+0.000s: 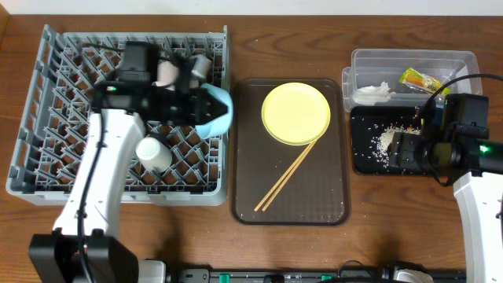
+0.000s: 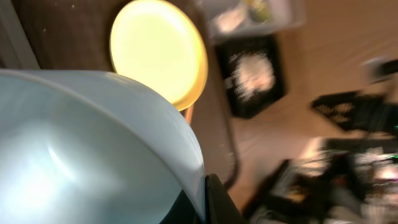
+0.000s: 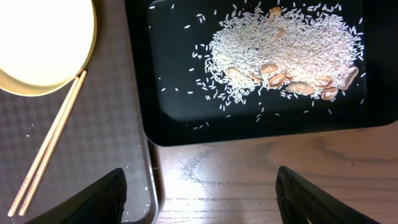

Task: Sort waste into correct bins and load items into the dishwasher rack
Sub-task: 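Carry the light-blue bowl into the rack beside the pink bowl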

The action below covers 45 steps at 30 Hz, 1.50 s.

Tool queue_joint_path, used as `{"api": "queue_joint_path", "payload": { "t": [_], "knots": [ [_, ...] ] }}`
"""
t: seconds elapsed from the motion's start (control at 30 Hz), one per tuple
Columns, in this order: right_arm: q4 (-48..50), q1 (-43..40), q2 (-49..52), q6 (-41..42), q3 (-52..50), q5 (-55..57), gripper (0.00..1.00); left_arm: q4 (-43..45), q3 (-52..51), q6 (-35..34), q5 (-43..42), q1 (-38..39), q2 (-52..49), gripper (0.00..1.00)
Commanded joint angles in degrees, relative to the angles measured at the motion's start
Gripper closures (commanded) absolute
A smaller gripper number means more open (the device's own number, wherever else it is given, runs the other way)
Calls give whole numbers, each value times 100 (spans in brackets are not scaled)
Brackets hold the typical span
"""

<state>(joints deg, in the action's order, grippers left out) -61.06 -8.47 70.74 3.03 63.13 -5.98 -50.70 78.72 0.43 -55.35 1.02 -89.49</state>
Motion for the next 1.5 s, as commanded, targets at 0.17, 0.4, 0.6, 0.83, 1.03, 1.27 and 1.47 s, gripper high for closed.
{"api": "queue_joint_path", "payload": {
  "t": [0.17, 0.4, 0.6, 0.83, 1.03, 1.27, 1.47],
  "knots": [
    [-24, -20, -50, 33, 61, -31, 25, -13, -164, 299, -2159, -1314, -717, 94],
    [-28, -20, -50, 33, 61, -31, 26, 7, -164, 299, -2402, -1794, -1443, 94],
    [-37, -20, -50, 33, 61, -31, 25, 199, -164, 280, -3477, -1836, -1967, 94],
    [-68, -20, -50, 33, 61, -31, 25, 179, -164, 278, -3458, -1849, -2041, 94],
    [-70, -20, -50, 33, 61, -31, 26, 197, -164, 278, -2555, -1904, -2048, 94],
    [-72, -20, -50, 33, 61, -31, 25, 195, -164, 275, -2234, -2184, -2052, 94],
    [-74, -20, -50, 33, 61, -31, 25, -221, -164, 275, -907, -2415, -2052, 71]
  ]
}}
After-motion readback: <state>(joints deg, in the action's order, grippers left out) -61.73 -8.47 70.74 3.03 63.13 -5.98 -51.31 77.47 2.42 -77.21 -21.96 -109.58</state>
